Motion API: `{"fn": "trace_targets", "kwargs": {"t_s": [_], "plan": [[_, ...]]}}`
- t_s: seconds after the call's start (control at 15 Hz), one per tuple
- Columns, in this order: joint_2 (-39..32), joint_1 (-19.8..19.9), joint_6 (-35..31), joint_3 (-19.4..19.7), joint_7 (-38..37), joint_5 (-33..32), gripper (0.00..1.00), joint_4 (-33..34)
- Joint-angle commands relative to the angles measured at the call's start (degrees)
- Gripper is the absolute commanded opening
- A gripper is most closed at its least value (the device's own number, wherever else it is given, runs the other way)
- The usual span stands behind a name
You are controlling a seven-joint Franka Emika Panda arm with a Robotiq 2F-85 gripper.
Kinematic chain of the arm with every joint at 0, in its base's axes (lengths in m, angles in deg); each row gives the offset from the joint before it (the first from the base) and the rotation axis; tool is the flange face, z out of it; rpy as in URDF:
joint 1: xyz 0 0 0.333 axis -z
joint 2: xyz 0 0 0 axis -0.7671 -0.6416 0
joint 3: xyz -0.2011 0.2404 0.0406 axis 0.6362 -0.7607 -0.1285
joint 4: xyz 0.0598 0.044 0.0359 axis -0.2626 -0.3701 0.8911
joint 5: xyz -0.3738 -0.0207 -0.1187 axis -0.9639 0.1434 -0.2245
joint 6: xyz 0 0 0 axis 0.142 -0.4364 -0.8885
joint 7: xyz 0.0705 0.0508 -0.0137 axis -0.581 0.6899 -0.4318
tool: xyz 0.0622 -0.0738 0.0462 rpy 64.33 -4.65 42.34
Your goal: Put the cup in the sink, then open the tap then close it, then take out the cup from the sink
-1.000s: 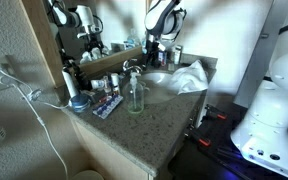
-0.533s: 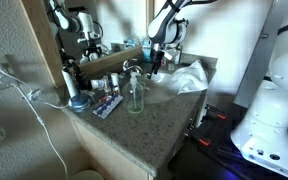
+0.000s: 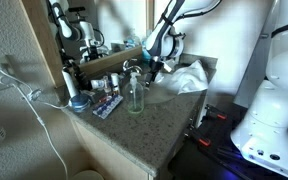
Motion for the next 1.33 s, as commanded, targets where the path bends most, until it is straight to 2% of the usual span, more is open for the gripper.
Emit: {"fn": "trace_targets", "kwargs": {"t_s": [0.0,0.47,0.87,0.93,1.0,1.27], "plan": [[-4.41,3.19,-3.34,-3.65,5.96,4.79,1.0,2.1],[-10.39,7.68,-6.04,-7.42,10.6,6.53,1.0,5.82],[-14.08,9.05,-6.27,-8.89,10.82,6.02,1.0,8.36],[-14.54,9.14,-6.45,-9.09,10.75,5.93,0.91,8.66],[-14.92,9.31,-6.56,-9.38,10.69,5.87,0.74,8.98],[-15.89,9.6,-6.85,-9.84,10.4,5.87,0.42,9.61]]}}
